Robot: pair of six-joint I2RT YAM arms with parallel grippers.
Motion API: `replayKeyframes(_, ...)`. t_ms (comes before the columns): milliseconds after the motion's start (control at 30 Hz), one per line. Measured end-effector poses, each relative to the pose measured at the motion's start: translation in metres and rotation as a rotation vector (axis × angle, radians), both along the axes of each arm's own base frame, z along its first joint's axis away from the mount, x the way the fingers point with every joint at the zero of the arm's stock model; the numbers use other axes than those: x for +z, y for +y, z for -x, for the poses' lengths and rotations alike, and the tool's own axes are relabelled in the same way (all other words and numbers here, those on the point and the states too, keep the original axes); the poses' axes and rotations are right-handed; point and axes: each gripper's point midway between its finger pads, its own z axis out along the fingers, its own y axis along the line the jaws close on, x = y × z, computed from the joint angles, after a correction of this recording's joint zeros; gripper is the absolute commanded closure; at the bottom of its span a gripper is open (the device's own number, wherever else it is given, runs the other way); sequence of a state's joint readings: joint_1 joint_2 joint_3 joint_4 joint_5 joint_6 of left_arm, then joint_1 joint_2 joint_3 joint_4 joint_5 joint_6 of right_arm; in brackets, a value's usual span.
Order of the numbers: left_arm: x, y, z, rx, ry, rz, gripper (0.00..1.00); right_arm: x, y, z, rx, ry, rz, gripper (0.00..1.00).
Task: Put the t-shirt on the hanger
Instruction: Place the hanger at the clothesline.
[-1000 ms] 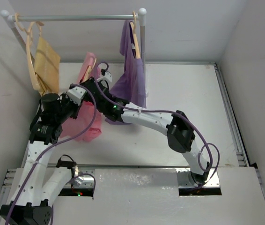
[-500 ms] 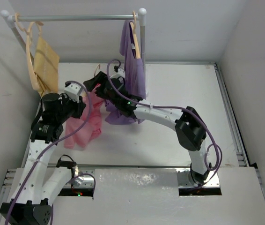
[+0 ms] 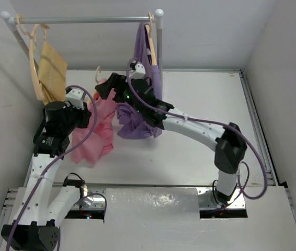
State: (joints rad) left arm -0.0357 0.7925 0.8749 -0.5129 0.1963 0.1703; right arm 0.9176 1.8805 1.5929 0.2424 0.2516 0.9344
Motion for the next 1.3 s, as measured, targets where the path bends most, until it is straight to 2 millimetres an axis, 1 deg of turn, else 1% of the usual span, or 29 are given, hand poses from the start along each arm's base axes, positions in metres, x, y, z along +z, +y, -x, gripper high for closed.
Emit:
replayKeyframes(33,0.005,0.003,-0.001,0.016,-0.011,-0.003,1.00,0.008,-0.003,0.007,0.012,-0.035,0.021,0.01)
replayKeyframes(100,0.023,0.010,-0.005,0.053,-0.053,-0.010,1.00,0.024,-0.011,0.024,0.036,-0.102,0.056,0.01)
replayKeyframes(200,0.057,0.020,-0.009,0.102,-0.145,-0.019,1.00,0.044,-0.023,0.057,0.080,-0.206,0.105,0.01)
replayKeyframes(267,0.081,0.025,-0.009,0.130,-0.211,-0.023,1.00,0.051,-0.031,0.077,0.107,-0.275,0.139,0.01)
replayKeyframes(333,0.105,0.030,-0.005,0.155,-0.281,-0.022,1.00,0.050,-0.040,0.095,0.129,-0.325,0.178,0.01)
replayKeyframes(367,0.115,0.032,-0.003,0.169,-0.308,-0.021,1.00,0.046,-0.044,0.101,0.134,-0.338,0.197,0.01)
replayKeyframes(433,0.135,0.037,0.001,0.192,-0.361,-0.014,1.00,0.037,-0.052,0.107,0.137,-0.356,0.234,0.01)
replayKeyframes(533,0.159,0.044,0.002,0.221,-0.429,-0.005,1.00,0.014,-0.064,0.109,0.134,-0.361,0.302,0.01)
replayKeyframes(633,0.170,0.047,-0.001,0.236,-0.457,0.008,1.00,0.001,-0.071,0.107,0.127,-0.370,0.353,0.01)
replayKeyframes(700,0.177,0.049,-0.005,0.242,-0.472,0.013,1.00,-0.001,-0.075,0.108,0.125,-0.379,0.373,0.01)
replayKeyframes(800,0.185,0.053,-0.014,0.256,-0.482,0.017,1.00,0.003,-0.082,0.110,0.116,-0.403,0.383,0.01)
replayKeyframes(967,0.190,0.056,-0.042,0.252,-0.472,0.032,1.00,0.020,-0.094,0.110,0.086,-0.455,0.386,0.01)
replayKeyframes(1067,0.181,0.055,-0.071,0.231,-0.428,0.038,1.00,0.026,-0.097,0.111,0.080,-0.480,0.392,0.01)
replayKeyframes(1133,0.174,0.054,-0.084,0.217,-0.398,0.040,1.00,0.026,-0.098,0.111,0.081,-0.488,0.401,0.01)
replayKeyframes(1200,0.167,0.054,-0.095,0.213,-0.374,0.041,1.00,0.024,-0.099,0.111,0.082,-0.491,0.411,0.01)
replayKeyframes(1300,0.161,0.058,-0.101,0.220,-0.355,0.040,1.00,0.015,-0.100,0.111,0.087,-0.489,0.432,0.01)
